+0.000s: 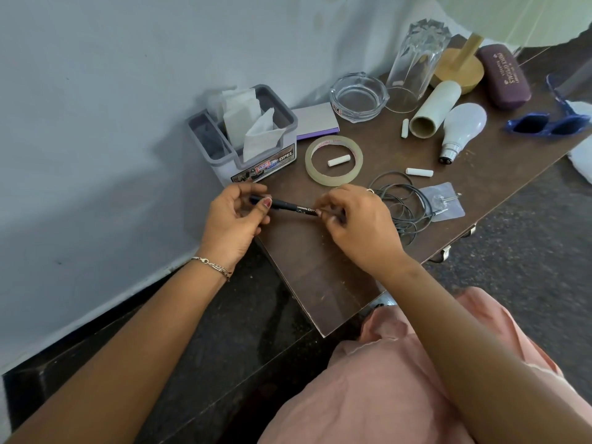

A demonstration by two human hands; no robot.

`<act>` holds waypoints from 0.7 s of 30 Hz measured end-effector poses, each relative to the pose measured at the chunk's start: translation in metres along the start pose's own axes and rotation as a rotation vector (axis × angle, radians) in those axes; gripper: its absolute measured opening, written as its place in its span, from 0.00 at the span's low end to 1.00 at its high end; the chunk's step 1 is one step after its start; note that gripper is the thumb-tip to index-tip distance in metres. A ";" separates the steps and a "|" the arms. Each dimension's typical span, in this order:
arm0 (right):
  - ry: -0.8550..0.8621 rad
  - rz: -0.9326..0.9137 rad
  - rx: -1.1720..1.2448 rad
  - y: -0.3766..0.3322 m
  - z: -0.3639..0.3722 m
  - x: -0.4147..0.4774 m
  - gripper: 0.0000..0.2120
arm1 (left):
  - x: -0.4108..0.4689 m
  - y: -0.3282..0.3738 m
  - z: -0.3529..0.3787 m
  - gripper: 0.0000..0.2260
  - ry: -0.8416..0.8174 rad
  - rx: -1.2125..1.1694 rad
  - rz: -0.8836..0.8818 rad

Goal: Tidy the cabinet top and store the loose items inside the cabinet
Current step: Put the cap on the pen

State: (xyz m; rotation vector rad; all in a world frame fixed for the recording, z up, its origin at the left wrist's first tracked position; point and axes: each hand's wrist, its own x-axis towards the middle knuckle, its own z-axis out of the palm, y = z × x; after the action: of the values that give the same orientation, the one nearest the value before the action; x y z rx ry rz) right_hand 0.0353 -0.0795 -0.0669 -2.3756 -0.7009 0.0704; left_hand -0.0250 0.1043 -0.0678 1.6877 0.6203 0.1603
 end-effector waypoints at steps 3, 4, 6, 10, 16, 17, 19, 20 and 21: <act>0.013 -0.016 -0.061 0.001 0.002 0.001 0.08 | 0.002 -0.004 0.006 0.05 0.031 0.055 0.024; 0.016 -0.020 -0.067 0.001 0.003 0.001 0.08 | 0.003 -0.006 0.008 0.05 0.040 0.071 0.025; 0.010 -0.028 -0.078 0.001 0.005 0.001 0.08 | 0.004 -0.011 0.011 0.05 0.057 0.106 0.028; -0.013 -0.038 -0.088 0.003 0.007 -0.001 0.08 | 0.006 -0.017 0.012 0.09 0.071 0.187 0.038; -0.013 -0.029 -0.084 0.003 0.007 -0.001 0.09 | 0.004 -0.014 0.011 0.12 0.108 0.252 0.137; -0.013 -0.027 -0.083 0.003 0.006 -0.001 0.09 | 0.003 -0.012 0.012 0.11 0.121 0.277 0.160; -0.009 -0.017 -0.081 0.003 0.005 -0.001 0.08 | 0.002 -0.009 0.014 0.12 0.127 0.325 0.208; 0.001 -0.009 -0.076 0.004 0.004 -0.002 0.07 | 0.001 -0.006 0.015 0.12 0.122 0.339 0.239; 0.015 0.002 -0.065 0.004 0.003 -0.002 0.06 | 0.000 -0.004 0.016 0.13 0.118 0.354 0.271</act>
State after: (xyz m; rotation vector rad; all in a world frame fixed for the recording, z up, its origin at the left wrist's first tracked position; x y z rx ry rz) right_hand 0.0348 -0.0813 -0.0717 -2.4367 -0.7037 0.0307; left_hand -0.0194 0.0905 -0.0752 2.1157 0.5257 0.3621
